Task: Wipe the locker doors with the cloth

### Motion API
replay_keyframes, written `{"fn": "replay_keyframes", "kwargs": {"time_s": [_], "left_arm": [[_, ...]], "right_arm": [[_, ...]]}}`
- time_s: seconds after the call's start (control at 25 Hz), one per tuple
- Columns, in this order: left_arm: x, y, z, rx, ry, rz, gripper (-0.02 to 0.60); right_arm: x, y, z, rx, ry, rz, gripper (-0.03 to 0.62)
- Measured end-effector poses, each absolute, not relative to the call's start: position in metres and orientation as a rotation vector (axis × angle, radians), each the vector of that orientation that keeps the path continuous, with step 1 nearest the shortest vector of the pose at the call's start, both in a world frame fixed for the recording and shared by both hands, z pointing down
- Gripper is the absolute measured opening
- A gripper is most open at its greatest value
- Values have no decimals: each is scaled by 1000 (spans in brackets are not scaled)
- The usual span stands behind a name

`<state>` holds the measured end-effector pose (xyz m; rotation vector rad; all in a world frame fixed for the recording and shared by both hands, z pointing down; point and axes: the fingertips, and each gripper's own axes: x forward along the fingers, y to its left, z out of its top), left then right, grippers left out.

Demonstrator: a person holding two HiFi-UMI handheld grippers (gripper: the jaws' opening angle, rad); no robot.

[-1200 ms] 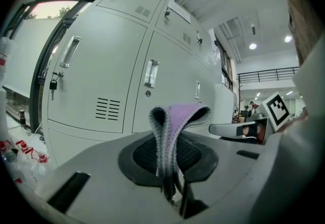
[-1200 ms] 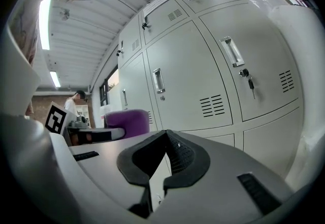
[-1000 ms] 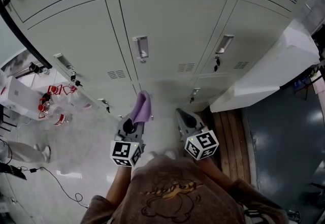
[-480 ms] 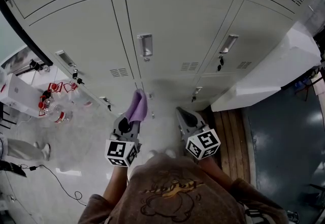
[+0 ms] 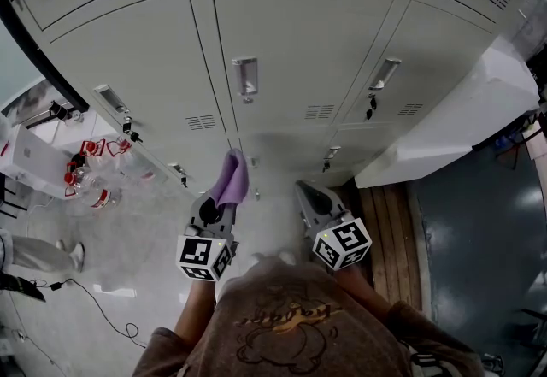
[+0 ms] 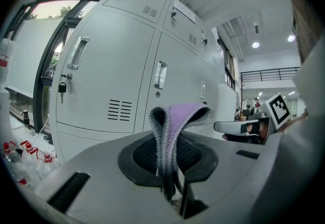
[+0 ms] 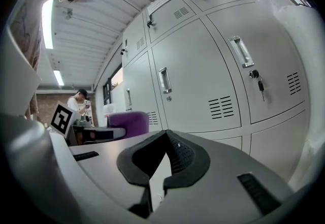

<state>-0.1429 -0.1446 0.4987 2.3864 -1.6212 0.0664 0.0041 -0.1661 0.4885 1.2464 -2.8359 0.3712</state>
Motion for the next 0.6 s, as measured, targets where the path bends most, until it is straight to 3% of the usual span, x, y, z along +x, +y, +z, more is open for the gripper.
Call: {"fn": "replay_keyframes", "kwargs": {"time_s": [0.6], "left_arm": [[-144,-136,506,2364,-1613,63,43]], "right_arm": [[-1,-159,487,1227,-2841,368,-3]]}}
